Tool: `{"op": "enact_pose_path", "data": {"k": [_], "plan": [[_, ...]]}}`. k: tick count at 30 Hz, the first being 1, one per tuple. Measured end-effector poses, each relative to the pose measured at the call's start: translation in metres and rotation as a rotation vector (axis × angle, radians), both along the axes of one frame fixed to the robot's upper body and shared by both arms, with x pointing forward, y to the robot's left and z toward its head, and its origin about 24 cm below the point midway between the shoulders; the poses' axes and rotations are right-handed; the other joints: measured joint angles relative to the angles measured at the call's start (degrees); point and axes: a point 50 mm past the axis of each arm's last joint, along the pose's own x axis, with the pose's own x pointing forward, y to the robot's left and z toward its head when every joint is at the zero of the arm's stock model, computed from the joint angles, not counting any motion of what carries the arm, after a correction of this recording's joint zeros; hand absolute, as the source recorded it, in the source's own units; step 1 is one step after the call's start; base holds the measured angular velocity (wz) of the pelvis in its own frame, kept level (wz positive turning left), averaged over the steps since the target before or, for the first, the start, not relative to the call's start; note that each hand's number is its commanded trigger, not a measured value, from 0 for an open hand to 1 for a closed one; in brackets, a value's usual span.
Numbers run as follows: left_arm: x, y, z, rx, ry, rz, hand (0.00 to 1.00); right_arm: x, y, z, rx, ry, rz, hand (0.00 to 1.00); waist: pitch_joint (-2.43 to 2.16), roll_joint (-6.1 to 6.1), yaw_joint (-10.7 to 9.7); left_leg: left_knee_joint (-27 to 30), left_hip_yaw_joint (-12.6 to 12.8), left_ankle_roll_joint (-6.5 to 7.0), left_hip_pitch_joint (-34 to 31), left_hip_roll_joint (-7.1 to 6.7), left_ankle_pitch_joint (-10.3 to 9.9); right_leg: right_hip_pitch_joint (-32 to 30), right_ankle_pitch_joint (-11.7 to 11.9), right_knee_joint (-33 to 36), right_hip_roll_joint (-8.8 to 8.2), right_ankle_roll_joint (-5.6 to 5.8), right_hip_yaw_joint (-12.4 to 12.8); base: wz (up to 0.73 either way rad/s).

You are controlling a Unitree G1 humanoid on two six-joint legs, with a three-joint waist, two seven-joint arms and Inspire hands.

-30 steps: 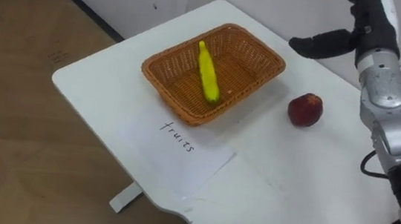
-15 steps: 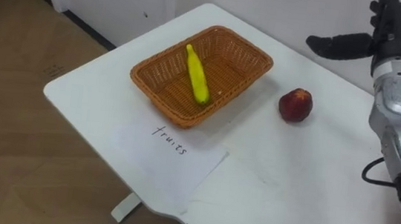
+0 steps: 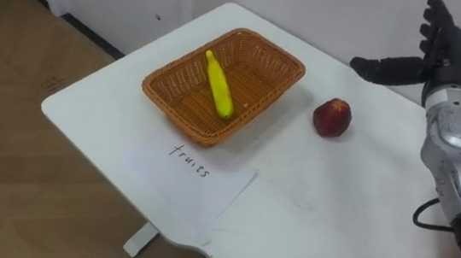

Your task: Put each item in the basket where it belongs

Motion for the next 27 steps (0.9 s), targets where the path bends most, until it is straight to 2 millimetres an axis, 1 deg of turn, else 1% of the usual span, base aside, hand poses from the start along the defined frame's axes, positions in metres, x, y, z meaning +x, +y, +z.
{"op": "enact_pose_path", "data": {"k": [6, 7, 9, 10, 11, 15, 19, 21, 22, 24, 26, 27], "plan": [[0.002, 0.000, 0.000, -0.001, -0.005, -0.004, 0.00, -0.001, 0.002, -0.006, 0.009, 0.021, 0.019, 0.00, -0.11, -0.17, 0.09, 0.06, 0.04, 0.01, -0.28, 0.03, 0.01, -0.48, 0.00, -0.02, 0.01, 0.00, 0.04, 0.00], [0.002, -0.001, 0.000, -0.002, -0.005, -0.006, 0.00, -0.001, 0.002, -0.008, 0.012, 0.028, 0.020, 0.00, -0.11, -0.17, 0.09, 0.07, 0.05, 0.01, -0.28, 0.04, 0.01, -0.47, 0.00, -0.02, 0.02, 0.00, 0.03, 0.00], [0.004, -0.003, -0.001, -0.008, -0.007, -0.017, 0.00, -0.002, 0.002, -0.022, 0.023, 0.081, 0.021, 0.00, -0.14, -0.29, 0.21, 0.09, 0.05, 0.01, -0.29, 0.05, 0.01, -0.67, 0.00, -0.02, 0.01, 0.00, 0.02, 0.00], [0.004, -0.003, -0.001, -0.010, -0.009, -0.019, 0.00, -0.003, 0.002, -0.025, 0.021, 0.095, 0.023, 0.00, -0.14, -0.29, 0.24, 0.08, 0.06, 0.01, -0.39, 0.06, 0.01, -0.76, 0.00, -0.02, 0.02, 0.00, 0.00, 0.00], [0.006, -0.004, -0.001, -0.013, -0.015, -0.022, 0.00, -0.003, 0.001, -0.030, 0.025, 0.116, 0.026, 0.00, -0.22, -0.31, 0.28, 0.08, 0.25, 0.01, -0.93, 0.12, 0.01, -1.47, 0.01, 0.07, 0.02, -0.01, 0.09, -0.06], [0.012, -0.003, -0.001, -0.012, -0.028, -0.026, 0.00, -0.003, 0.002, -0.035, 0.033, 0.137, 0.041, 0.00, -0.23, -0.28, 0.43, 0.66, 0.72, -0.05, -3.15, 0.25, 0.08, -3.43, 0.19, 0.48, -0.02, -0.29, 0.20, -0.06], [0.020, -0.003, 0.000, -0.009, -0.052, -0.032, 0.00, -0.005, -0.001, -0.041, 0.047, 0.166, 0.040, 0.00, -0.20, -0.29, 0.45, 1.72, 0.69, -0.01, -5.79, 0.21, 0.10, -5.70, 0.26, 0.98, -0.06, -0.40, 0.16, 0.01], [0.031, -0.001, 0.001, -0.004, -0.079, -0.040, 0.00, -0.005, -0.002, -0.043, 0.057, 0.175, 0.034, 0.00, -0.17, -0.24, 0.56, 1.99, 0.71, -0.03, -7.29, 0.28, 0.15, -7.05, 0.35, 1.00, 0.00, -0.55, 0.17, 0.00], [0.032, -0.001, 0.001, -0.003, -0.081, -0.041, 0.00, -0.006, -0.003, -0.045, 0.057, 0.180, 0.031, 0.00, -0.17, -0.24, 0.73, 2.00, 0.73, -0.04, -7.55, 0.29, 0.19, -7.41, 0.36, 1.08, 0.00, -0.56, 0.21, 0.00], [0.045, 0.001, 0.002, 0.000, -0.116, -0.057, 0.00, -0.007, -0.007, -0.051, 0.059, 0.206, 0.020, 0.00, -0.13, -0.28, 1.65, 2.05, 0.79, -0.02, -8.32, 0.33, 0.27, -8.38, 0.36, 1.47, -0.06, -0.57, 0.37, -0.02], [0.052, 0.000, 0.003, 0.003, -0.136, -0.079, 0.00, -0.008, -0.007, -0.053, 0.069, 0.217, 0.024, 0.00, -0.07, -0.30, 2.08, 2.07, 0.94, 0.00, -8.93, 0.39, 0.28, -9.33, 0.36, 2.08, -0.12, -0.57, 0.78, -0.08], [0.054, -0.001, 0.003, 0.000, -0.152, -0.077, 0.00, -0.007, -0.006, -0.052, 0.073, 0.214, 0.029, 0.00, 0.11, -0.45, 2.46, 2.03, 1.25, 0.02, -9.25, 0.44, 0.30, -9.93, 0.36, 2.10, -0.12, -0.57, 1.56, -0.15]]}}
